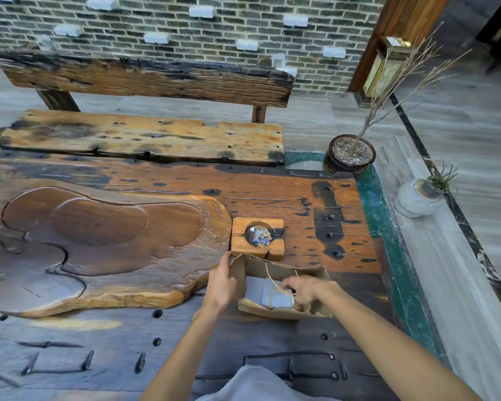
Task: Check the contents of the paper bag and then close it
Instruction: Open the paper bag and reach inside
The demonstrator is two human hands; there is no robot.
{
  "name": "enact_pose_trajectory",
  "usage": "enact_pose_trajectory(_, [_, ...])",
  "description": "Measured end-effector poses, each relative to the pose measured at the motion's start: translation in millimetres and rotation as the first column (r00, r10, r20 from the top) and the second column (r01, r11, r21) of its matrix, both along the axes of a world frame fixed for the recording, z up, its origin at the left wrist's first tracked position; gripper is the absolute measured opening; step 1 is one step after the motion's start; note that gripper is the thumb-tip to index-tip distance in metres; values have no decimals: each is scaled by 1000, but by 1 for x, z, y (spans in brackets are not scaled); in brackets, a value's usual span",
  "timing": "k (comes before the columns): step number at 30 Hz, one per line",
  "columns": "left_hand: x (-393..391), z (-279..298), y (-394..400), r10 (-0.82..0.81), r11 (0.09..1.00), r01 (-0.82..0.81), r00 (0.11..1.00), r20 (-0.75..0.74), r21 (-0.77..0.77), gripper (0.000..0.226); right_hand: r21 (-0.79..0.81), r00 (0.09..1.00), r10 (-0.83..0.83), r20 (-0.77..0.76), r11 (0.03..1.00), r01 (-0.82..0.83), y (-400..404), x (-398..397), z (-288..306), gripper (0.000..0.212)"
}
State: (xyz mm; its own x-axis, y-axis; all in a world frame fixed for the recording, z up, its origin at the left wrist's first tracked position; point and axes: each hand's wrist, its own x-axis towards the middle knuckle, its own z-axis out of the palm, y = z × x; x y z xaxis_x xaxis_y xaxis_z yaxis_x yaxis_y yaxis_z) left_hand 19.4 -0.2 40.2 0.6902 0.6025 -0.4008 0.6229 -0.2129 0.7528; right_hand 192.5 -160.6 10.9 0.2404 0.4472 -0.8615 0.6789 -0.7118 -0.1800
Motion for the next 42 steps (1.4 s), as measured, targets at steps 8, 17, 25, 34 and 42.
enact_pose_trajectory(8, [-2, -4, -2, 29, 999, -30, 999, 29, 37, 58, -73, 985, 141, 98, 988, -134, 4, -4, -19, 66])
enact_pose_trajectory(17, [-6, -4, -4, 14, 998, -14, 1000, 5, 57, 59, -78, 932, 292, 215, 956, -282, 4, -7, -37, 45])
enact_pose_trajectory(25, [-10, -3, -4, 43, 999, -43, 999, 31, 2, 57, -25, 946, 203, 253, 979, -203, 8, -7, -50, 35])
enact_pose_trajectory(34, [-10, 4, -5, 40, 995, -34, 997, 61, -95, 56, 39, 963, 159, 217, 984, -172, 19, -9, -17, 28])
enact_pose_trajectory(42, [-14, 14, -3, 26, 971, 4, 993, 119, -240, 71, 52, 967, 198, 160, 977, -209, 18, -8, 26, 43])
